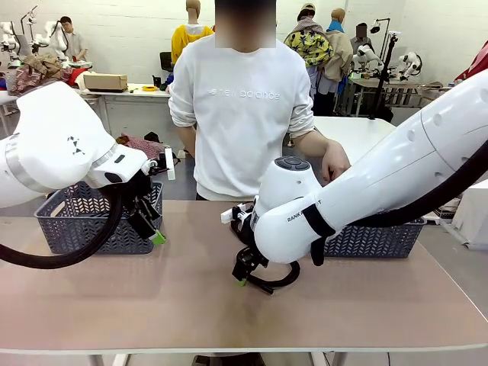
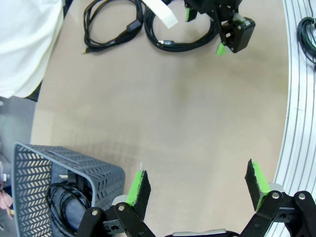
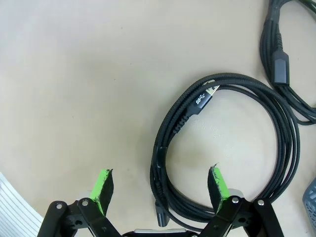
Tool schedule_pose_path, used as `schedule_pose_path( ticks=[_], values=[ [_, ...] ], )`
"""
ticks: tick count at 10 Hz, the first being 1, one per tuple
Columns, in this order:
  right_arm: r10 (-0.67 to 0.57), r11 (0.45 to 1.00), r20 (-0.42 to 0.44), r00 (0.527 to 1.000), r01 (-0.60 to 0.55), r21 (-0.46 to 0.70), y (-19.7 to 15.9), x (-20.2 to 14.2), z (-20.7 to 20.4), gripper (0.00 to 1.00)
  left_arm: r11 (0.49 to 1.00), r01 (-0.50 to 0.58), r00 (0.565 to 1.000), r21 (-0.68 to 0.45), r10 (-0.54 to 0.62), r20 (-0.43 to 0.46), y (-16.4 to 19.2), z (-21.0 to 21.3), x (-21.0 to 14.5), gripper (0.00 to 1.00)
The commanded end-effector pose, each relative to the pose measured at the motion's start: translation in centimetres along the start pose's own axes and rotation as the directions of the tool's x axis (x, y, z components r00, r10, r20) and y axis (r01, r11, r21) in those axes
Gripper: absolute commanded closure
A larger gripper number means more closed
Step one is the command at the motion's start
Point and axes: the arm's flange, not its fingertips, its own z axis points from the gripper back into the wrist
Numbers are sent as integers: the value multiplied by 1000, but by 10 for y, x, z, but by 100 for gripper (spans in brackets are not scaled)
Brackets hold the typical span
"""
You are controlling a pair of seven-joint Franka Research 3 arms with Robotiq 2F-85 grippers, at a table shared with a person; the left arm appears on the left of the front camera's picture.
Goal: Organize the cables according to human instructions.
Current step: Pick up a bundle of cables and place it in the basket indicated by the human.
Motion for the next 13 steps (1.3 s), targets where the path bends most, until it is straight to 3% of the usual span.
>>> schedule_pose_path(
  ticks=[1,6,7,8,11,12,13],
  values=[
    [-17,999,-19,1000,16,-51,6,16,-7,0,1000,-2,1000,-5,2,1,1,1,0,0],
    [-23,997,-40,999,20,-77,4,24,-13,0,1000,-2,1000,-5,2,1,1,1,0,0],
    [-24,998,-29,999,22,-63,4,25,-13,14,1000,-2,1000,-5,2,1,1,1,0,0],
    [-33,999,-29,999,32,-39,3,25,-14,20,1000,-2,1000,-5,2,1,1,1,0,0],
    [-49,999,-27,998,49,-12,1,26,-14,53,1000,-2,1000,-5,2,1,1,1,0,0],
    [-56,998,-22,998,56,-9,0,26,-14,59,1000,-2,1000,-5,2,1,1,1,0,0],
    [-59,998,-23,998,59,4,0,26,-14,73,1000,-2,1000,-5,2,1,1,1,0,0]
  ],
)
